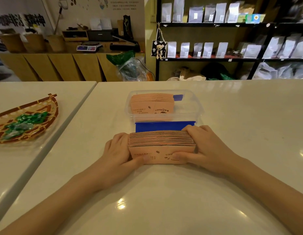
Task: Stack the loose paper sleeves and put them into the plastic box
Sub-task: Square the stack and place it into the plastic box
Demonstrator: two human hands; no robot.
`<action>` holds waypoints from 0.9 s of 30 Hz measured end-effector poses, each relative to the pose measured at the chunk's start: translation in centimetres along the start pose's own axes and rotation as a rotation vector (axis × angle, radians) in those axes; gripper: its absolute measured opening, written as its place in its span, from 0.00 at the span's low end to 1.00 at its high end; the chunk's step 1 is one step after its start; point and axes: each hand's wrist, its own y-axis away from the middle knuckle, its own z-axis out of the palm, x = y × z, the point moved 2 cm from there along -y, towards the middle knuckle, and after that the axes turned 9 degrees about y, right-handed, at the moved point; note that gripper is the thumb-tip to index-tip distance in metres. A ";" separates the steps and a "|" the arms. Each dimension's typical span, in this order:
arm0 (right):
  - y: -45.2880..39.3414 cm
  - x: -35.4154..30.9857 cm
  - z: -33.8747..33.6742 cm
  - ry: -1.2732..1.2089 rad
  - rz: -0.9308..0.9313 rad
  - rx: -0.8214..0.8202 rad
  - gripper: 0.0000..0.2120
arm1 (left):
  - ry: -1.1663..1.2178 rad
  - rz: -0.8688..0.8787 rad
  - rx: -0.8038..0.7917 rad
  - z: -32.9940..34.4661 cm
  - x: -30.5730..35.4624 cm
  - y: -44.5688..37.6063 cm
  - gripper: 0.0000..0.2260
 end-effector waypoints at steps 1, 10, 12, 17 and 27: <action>0.1 -0.1 0.0 0.000 0.006 0.006 0.30 | 0.009 0.004 0.009 0.1 0.0 0.0 0.19; 0.2 -0.2 0.7 -0.041 0.045 0.086 0.31 | 0.031 -0.020 0.150 1.1 0.1 -0.2 0.31; 0.1 -0.3 0.6 -0.060 0.053 0.074 0.32 | 0.043 -0.025 0.142 1.0 0.3 -0.1 0.30; 0.0 -0.4 0.0 -0.189 -0.011 -0.049 0.27 | 0.021 0.010 0.070 -0.4 0.4 -0.2 0.22; -0.2 0.5 -1.4 -0.201 -0.049 -0.053 0.21 | 0.169 0.010 0.103 -1.7 1.2 -0.1 0.21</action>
